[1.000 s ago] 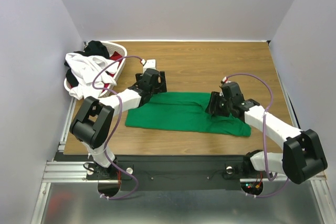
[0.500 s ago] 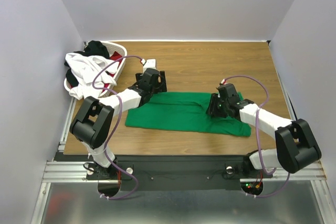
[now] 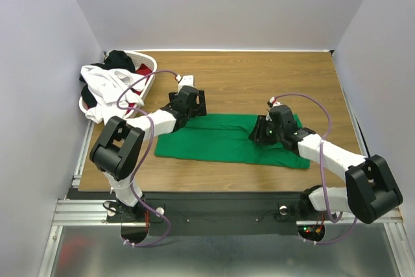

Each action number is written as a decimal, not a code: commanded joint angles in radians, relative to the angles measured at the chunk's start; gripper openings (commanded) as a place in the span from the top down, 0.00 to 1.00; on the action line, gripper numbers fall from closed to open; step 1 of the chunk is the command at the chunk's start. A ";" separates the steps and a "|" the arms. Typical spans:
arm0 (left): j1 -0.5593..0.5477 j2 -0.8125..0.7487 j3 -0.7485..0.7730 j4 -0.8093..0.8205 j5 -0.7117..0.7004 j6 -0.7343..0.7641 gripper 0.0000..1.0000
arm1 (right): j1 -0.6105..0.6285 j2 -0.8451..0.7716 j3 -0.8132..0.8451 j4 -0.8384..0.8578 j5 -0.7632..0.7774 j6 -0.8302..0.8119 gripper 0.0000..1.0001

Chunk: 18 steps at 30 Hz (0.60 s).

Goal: Fold and stack the t-shirts
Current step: Fold the tshirt

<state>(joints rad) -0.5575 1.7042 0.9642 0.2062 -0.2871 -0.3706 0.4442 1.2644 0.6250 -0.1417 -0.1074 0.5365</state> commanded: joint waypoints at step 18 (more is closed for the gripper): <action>-0.009 0.014 0.059 0.025 0.005 0.015 0.03 | 0.211 -0.017 -0.045 0.027 -0.097 0.037 0.29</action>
<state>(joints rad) -0.5613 1.7191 0.9752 0.2050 -0.2832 -0.3668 0.6212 1.2808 0.5789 -0.1135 -0.1936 0.5549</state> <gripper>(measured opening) 0.968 0.684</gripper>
